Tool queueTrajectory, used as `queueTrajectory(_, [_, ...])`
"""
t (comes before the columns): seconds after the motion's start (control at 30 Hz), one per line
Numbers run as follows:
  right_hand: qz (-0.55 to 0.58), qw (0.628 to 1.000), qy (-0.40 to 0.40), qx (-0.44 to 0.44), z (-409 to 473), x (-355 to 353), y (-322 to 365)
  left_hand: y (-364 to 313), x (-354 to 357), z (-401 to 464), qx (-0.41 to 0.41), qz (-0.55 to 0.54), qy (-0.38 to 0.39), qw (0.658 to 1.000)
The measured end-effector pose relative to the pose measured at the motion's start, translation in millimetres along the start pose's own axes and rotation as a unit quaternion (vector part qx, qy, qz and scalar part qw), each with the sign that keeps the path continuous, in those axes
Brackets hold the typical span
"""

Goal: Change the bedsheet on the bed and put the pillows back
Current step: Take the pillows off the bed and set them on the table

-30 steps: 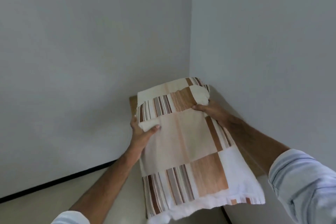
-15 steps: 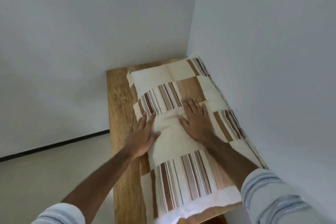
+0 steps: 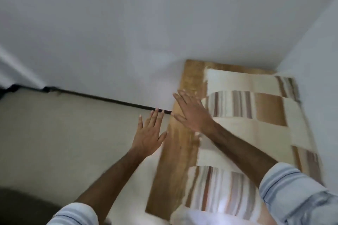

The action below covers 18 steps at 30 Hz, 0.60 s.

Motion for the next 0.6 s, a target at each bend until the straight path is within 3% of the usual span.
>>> queueTrajectory(0.13, [0.014, 0.992, 0.044, -0.118, 51.6, 32.5, 136.6, 127.4, -12.3, -113.9, -0.164, -0.009, -0.041, 0.986])
queueTrajectory(0.3, [-0.023, 0.951, 0.093, -0.294, 50.0, 92.4, 354.8, 248.3, 9.1, -329.3, -0.366, -0.015, -0.070, 0.928])
queueTrajectory(0.47, [-0.057, 0.877, 0.130, -0.459, -24.2, 158.2, 586.5, 301.4, 38.3, -570.5, -0.518, -0.022, -0.088, 0.851])
queueTrajectory(0.6, [-0.060, 0.809, 0.147, -0.566, -102.9, 203.7, 755.5, 307.4, 55.9, -760.3, -0.627, -0.034, -0.108, 0.771])
Point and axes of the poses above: each hand's wrist, its own z-axis towards the middle knuckle, its own x-axis out of the palm, y = z × x, the point moved 6 cm from there along z, towards the middle knuckle, and after that the axes turned 6 degrees about y, right-handed, at the moved point
